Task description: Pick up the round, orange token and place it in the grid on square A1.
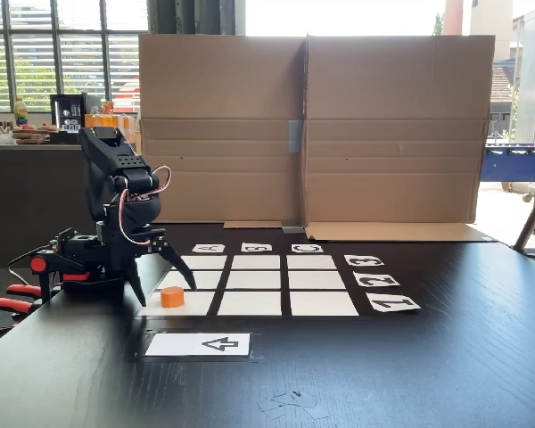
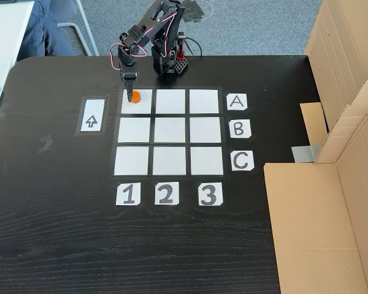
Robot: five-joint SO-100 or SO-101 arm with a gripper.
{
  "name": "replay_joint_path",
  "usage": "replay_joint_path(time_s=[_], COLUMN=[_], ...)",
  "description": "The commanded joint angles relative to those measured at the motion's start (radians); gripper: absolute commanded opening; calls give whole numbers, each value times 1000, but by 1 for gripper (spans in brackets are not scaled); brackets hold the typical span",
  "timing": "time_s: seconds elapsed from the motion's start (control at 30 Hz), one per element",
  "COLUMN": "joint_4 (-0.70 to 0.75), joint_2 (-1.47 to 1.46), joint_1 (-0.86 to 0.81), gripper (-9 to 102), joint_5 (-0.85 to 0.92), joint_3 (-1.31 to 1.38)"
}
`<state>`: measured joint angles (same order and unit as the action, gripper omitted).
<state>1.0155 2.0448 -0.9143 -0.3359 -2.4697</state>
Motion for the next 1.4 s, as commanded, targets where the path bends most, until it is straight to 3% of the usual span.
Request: replay_joint_path(time_s=[0.0, 0.77, 1.13, 1.37], joint_4=[6, 21, 91, 172], joint_2=[55, 416, 617, 787], joint_1=[-35, -290, -505, -660], gripper=[37, 37, 34, 24], joint_5=[5, 38, 112, 210], joint_3=[101, 364, 313, 207])
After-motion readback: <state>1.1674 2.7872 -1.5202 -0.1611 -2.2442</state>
